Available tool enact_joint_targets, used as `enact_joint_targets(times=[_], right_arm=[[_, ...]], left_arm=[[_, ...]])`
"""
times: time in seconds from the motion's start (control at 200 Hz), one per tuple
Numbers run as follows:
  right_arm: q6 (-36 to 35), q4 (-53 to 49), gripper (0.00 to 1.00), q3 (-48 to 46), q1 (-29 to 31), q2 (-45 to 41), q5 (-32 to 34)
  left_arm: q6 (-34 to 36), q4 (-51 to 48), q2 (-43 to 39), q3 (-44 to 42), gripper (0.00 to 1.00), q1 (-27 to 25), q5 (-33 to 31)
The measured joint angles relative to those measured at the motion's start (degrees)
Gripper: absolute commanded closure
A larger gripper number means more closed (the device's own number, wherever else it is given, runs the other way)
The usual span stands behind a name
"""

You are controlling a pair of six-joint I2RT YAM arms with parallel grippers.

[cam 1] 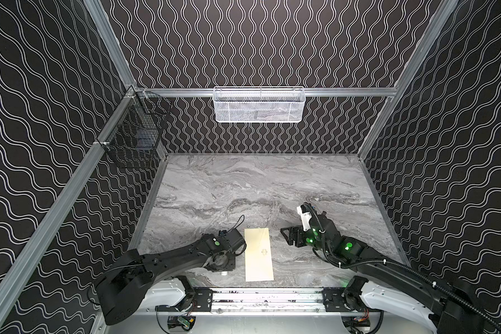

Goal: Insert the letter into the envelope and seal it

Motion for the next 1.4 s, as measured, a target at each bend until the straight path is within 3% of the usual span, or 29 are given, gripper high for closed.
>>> enact_joint_targets(times=[0.616, 0.946, 1.096, 1.171, 1.221, 1.281, 1.401], right_arm=[[0.0, 0.2, 0.17, 0.3, 0.0, 0.0, -0.4], [0.0, 0.2, 0.17, 0.3, 0.0, -0.5, -0.9], [0.0, 0.3, 0.16, 0.1, 0.0, -1.4, -0.7], [-0.6, 1.7, 0.15, -2.1, -0.1, -3.2, 1.5], [-1.8, 2.9, 0.13, -4.2, -0.7, -4.9, 3.5], [-4.1, 4.6, 0.02, -6.5, -2.0, -7.5, 6.6], [-12.6, 17.9, 0.02, -14.4, -6.2, -13.4, 13.0]], left_arm=[[0.4, 1.9, -0.6, 0.5, 0.24, 0.0, 1.4], [0.7, 0.4, -0.5, 1.0, 0.18, 0.0, -0.6], [1.1, -2.2, -1.2, 1.8, 0.10, 0.0, -1.7], [2.1, -3.8, -3.8, 3.3, 0.02, 0.0, -3.8], [3.1, -4.4, -7.3, 4.1, 0.01, 0.0, -6.2], [4.5, -4.9, -12.7, 5.1, 0.01, 0.1, -9.7], [10.5, -2.1, -22.0, 6.4, 0.01, 0.4, -17.5]])
